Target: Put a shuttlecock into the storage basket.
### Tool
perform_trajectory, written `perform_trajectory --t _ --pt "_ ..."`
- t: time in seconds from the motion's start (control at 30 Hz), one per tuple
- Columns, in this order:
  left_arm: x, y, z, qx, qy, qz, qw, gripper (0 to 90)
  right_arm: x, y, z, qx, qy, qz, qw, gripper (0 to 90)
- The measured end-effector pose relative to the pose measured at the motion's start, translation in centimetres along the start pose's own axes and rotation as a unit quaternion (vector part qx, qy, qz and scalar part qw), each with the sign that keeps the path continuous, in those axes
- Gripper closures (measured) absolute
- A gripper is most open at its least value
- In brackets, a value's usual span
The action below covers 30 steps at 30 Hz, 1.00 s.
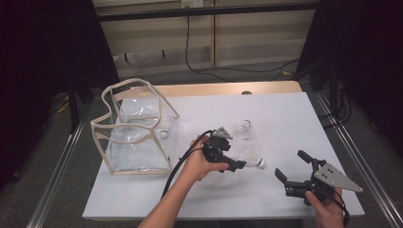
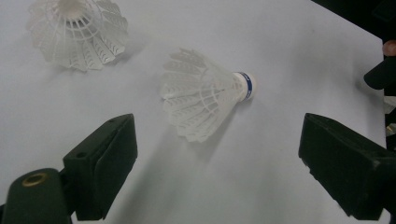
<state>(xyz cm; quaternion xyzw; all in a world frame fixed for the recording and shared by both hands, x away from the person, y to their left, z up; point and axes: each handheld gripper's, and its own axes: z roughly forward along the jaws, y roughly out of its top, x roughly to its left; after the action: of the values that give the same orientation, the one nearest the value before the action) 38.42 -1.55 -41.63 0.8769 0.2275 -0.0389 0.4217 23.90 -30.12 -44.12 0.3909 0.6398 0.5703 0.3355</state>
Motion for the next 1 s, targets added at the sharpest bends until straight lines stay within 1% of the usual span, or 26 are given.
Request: perform_trajectory --t 0.1,0.17,0.23,0.33,0.53,0.57,0.73,0.83,0.87,0.93,1.0 --pt "0.0 0.0 0.3 0.000 -0.004 0.001 1.0000 15.0 -0.1 0.0 0.0 -0.001 0.000 0.000 1.0000 0.2" --pt "0.0 0.0 0.5 0.002 -0.004 0.009 0.9999 16.4 -0.1 0.0 0.0 -0.001 -0.001 0.001 1.0000 0.2" --pt "0.0 -0.1 0.7 0.001 -0.005 0.008 1.0000 18.1 -0.1 0.0 0.0 -0.001 -0.001 0.001 1.0000 0.2" --pt "0.2 -0.1 1.0 0.002 -0.006 0.008 1.0000 22.2 -0.1 0.0 0.0 0.000 -0.001 0.001 1.0000 0.2" --pt "0.2 -0.1 1.5 0.007 -0.006 0.015 0.9999 29.5 -0.1 0.0 0.0 0.001 -0.001 0.000 1.0000 0.2" --pt "0.2 0.0 1.7 0.007 -0.007 0.019 0.9998 30.0 -0.1 0.0 0.0 0.000 -0.002 0.001 1.0000 0.2" --pt "0.2 0.1 2.2 0.007 -0.016 0.017 0.9997 36.3 -0.1 0.0 0.0 0.000 -0.001 0.001 1.0000 0.2" --pt "0.3 0.1 2.5 0.006 -0.025 0.015 0.9996 42.5 -0.1 0.0 0.0 0.000 -0.002 0.001 1.0000 0.2" --pt "0.3 0.1 2.6 0.004 -0.028 0.016 0.9995 43.3 -0.1 0.0 0.0 0.000 -0.002 0.001 1.0000 0.3" --pt "0.3 0.1 2.8 0.009 -0.033 0.018 0.9992 45.5 -0.1 0.0 0.0 -0.001 -0.003 0.002 1.0000 0.2" --pt "0.3 0.1 3.0 0.006 -0.036 0.018 0.9992 47.2 -0.1 0.0 0.0 0.000 -0.003 0.001 1.0000 0.2"
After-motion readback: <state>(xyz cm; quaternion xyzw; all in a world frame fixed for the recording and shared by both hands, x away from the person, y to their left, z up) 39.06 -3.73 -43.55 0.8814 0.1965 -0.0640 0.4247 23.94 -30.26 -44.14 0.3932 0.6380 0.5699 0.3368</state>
